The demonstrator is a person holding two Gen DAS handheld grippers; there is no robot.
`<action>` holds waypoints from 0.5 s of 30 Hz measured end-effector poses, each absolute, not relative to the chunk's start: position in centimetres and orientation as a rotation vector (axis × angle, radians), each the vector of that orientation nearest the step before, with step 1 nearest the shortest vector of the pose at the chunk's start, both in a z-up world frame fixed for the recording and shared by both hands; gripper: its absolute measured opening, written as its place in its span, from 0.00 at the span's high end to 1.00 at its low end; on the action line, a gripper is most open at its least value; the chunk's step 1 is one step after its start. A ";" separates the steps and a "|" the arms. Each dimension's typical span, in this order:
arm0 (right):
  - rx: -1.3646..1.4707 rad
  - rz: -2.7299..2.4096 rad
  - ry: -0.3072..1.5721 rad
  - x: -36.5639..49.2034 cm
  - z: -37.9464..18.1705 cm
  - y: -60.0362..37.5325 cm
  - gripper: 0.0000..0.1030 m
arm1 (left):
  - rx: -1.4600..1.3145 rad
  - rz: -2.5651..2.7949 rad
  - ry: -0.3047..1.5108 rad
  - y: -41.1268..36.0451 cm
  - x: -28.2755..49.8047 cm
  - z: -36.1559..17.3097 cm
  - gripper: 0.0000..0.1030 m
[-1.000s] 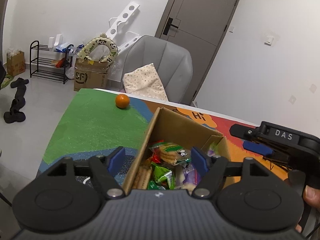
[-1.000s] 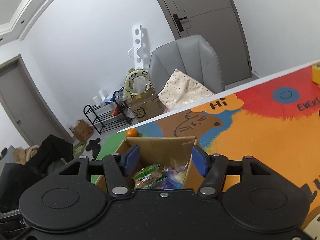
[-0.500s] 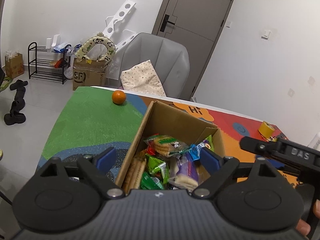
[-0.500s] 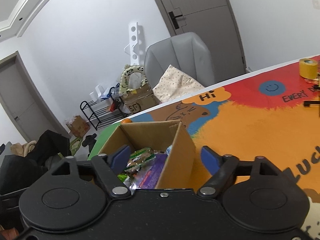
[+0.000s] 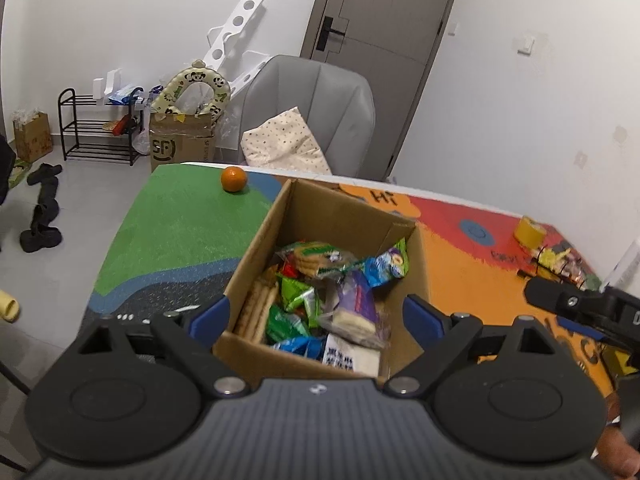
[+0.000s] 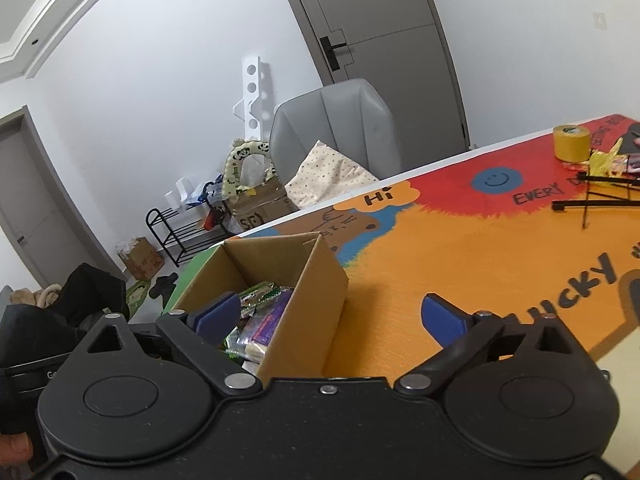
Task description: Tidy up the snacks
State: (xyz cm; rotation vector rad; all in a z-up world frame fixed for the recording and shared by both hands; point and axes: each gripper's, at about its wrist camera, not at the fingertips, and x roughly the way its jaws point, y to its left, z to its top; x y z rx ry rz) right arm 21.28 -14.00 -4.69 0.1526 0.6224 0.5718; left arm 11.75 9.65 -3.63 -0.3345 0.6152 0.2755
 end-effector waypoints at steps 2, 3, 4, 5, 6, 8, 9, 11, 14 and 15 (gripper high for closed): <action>0.148 0.570 0.618 20.7 -4.4 -14.3 0.00 | -0.324 0.281 0.620 9.2 11.3 -3.2 0.09; 0.149 0.570 0.614 20.5 -4.2 -14.5 0.00 | -0.321 0.279 0.617 9.0 11.0 -3.0 0.09; 0.150 0.571 0.611 20.3 -4.1 -14.6 0.00 | -0.317 0.280 0.615 8.8 10.8 -2.7 0.08; 0.151 0.568 0.607 20.1 -3.9 -14.8 0.00 | -0.309 0.282 0.615 8.6 10.6 -2.5 0.07; 0.151 0.562 0.604 19.9 -3.6 -14.9 0.00 | -0.299 0.287 0.616 8.4 10.4 -2.2 0.06; 0.147 0.548 0.599 19.5 -3.3 -15.2 0.00 | -0.287 0.288 0.610 8.1 9.8 -1.7 0.05; 0.147 0.542 0.597 19.4 -3.1 -15.4 0.00 | -0.287 0.288 0.606 8.0 9.5 -1.5 0.04; 0.146 0.535 0.589 18.9 -2.8 -15.8 0.00 | -0.288 0.286 0.607 7.8 9.0 -1.2 0.03; 0.144 0.519 0.577 18.3 -2.3 -16.4 0.00 | -0.278 0.290 0.603 7.4 8.3 -0.8 0.03; 0.146 0.516 0.574 18.1 -2.2 -16.5 0.00 | -0.276 0.289 0.602 7.4 8.2 -0.6 0.03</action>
